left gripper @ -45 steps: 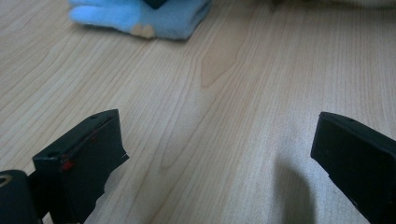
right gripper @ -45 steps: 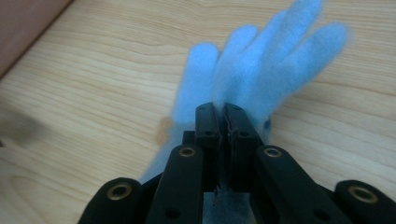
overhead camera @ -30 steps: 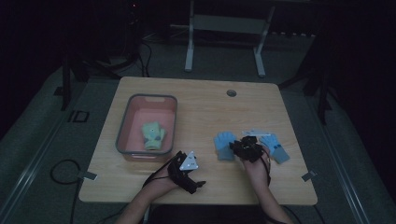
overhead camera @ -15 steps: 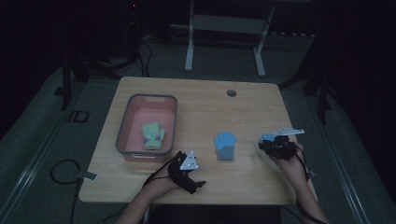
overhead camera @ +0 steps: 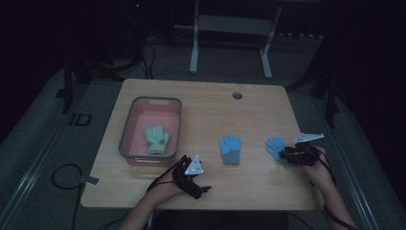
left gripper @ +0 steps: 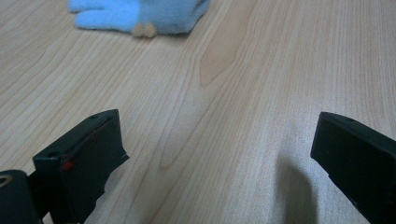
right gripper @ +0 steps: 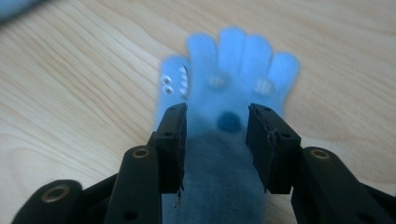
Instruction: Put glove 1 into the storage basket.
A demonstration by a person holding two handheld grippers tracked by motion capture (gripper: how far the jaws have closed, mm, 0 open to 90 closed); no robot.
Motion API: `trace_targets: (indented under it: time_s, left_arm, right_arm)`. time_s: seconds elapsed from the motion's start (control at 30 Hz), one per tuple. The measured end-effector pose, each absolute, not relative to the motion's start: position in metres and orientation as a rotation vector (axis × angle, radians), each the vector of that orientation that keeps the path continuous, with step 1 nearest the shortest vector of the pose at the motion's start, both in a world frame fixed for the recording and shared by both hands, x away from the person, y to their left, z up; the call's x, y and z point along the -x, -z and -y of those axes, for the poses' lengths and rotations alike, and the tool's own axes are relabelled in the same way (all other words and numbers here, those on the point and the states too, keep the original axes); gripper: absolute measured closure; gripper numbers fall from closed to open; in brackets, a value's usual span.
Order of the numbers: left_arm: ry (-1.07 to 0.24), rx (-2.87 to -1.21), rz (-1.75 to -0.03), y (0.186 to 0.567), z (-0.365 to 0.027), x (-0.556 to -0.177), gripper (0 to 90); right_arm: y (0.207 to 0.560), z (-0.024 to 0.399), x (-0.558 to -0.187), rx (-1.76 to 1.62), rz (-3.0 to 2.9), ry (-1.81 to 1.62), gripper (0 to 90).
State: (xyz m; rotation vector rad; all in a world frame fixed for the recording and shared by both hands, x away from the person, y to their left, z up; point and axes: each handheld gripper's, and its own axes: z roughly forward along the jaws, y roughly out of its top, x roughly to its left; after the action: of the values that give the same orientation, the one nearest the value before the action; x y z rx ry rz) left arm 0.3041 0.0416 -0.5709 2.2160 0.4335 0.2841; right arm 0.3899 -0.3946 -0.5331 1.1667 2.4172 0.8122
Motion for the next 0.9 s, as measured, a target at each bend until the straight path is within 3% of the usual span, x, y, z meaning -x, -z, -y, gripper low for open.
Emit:
trace_targets:
  time_s: [0.13, 0.2, 0.27, 0.5, 0.7, 0.9]
  left_arm:
    - [-0.28, -2.214, -0.436, 0.571, -0.042, -0.304, 2.8]
    - [-0.288, -2.22, -0.436, 0.571, -0.042, -0.304, 2.8]
    - [-0.3, -2.228, -0.429, 0.571, -0.041, -0.304, 3.5]
    - [-0.294, -2.22, -0.436, 0.571, -0.042, -0.304, 3.5]
    - [-0.292, -2.216, -0.437, 0.571, -0.042, -0.304, 3.5]
    - [-0.29, -2.214, -0.43, 0.57, -0.042, -0.303, 3.5]
  right_arm:
    - [0.54, 0.396, -0.39, -1.187, -2.407, -0.846, 62.9]
    - [0.54, 0.398, -0.389, -1.231, -2.389, -0.864, 80.6]
    - [0.539, 0.396, -0.389, -1.291, -2.366, -0.848, 83.4]
    - [0.529, 0.384, -0.386, -1.374, -2.287, -0.809, 85.9]
    - [0.486, 0.364, -0.371, -1.465, -2.107, -0.881, 85.9]
    - [0.476, 0.343, -0.369, -1.526, -2.049, -0.864, 85.8]
